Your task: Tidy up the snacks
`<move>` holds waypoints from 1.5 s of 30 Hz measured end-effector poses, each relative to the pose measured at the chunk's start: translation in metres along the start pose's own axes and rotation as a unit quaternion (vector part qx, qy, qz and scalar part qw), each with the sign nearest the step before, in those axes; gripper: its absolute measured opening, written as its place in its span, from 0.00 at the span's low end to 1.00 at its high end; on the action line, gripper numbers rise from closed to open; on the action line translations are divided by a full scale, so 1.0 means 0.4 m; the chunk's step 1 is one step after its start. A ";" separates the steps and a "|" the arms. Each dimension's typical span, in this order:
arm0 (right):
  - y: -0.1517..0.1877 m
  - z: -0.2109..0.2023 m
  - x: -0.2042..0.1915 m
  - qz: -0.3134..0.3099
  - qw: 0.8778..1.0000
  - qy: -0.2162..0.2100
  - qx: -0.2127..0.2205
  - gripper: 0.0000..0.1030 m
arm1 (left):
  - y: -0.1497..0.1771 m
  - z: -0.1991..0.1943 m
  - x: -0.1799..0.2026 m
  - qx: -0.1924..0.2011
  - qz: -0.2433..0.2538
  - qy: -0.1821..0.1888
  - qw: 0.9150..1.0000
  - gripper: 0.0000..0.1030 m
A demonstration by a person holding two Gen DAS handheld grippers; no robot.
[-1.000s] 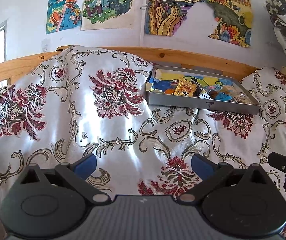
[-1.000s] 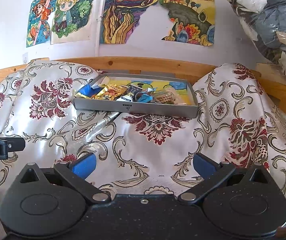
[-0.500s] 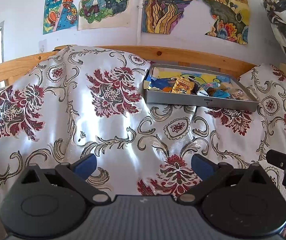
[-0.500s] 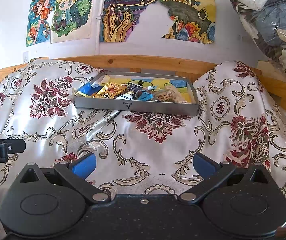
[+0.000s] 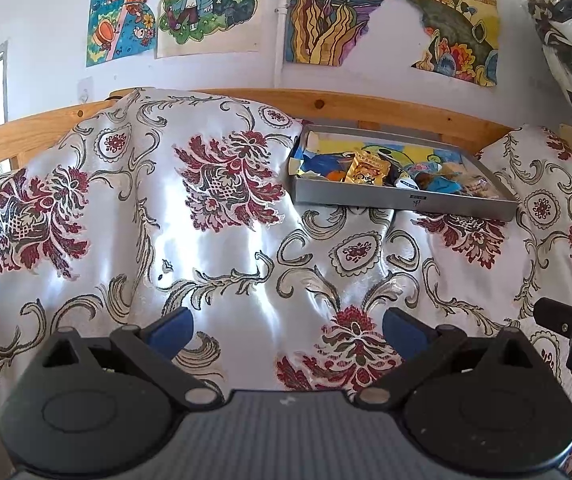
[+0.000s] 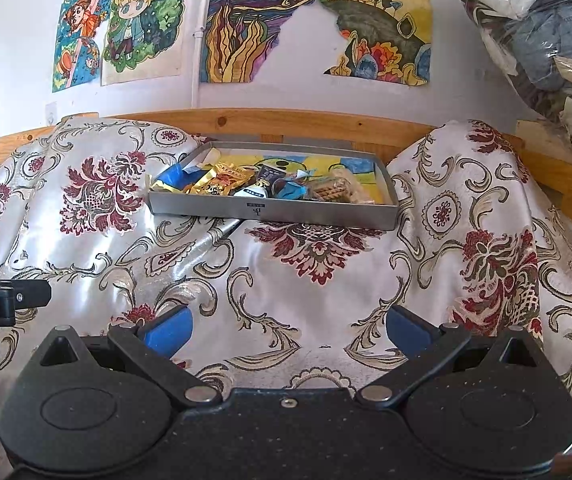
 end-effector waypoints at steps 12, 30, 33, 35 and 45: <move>0.000 0.000 0.000 0.000 1.000 0.000 -0.002 0.99 | -0.001 0.001 0.000 0.000 0.000 0.000 1.000 0.99; 0.000 0.002 -0.002 -0.001 1.000 0.000 -0.003 0.99 | 0.016 0.004 -0.008 -0.008 0.005 0.005 1.000 0.99; -0.001 0.003 -0.001 -0.001 1.000 0.000 -0.004 0.99 | 0.011 0.004 -0.002 -0.008 0.007 0.003 1.000 0.99; 0.004 0.001 -0.003 -0.001 1.000 -0.001 -0.004 0.99 | 0.010 0.004 -0.001 -0.009 0.007 0.003 1.000 0.99; 0.008 0.003 -0.008 -0.003 1.000 -0.001 -0.008 0.99 | 0.010 0.003 -0.003 -0.010 0.003 0.001 1.000 0.99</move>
Point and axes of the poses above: each gripper's, at about its wrist camera, not at the fingertips, and z roughly the way its jaws point, x to its right, y to its underside, the point moved 7 cm from there along z, roughly the way its jaws point, and after that the axes turned 8 degrees about -x, right-handed, at the moved point
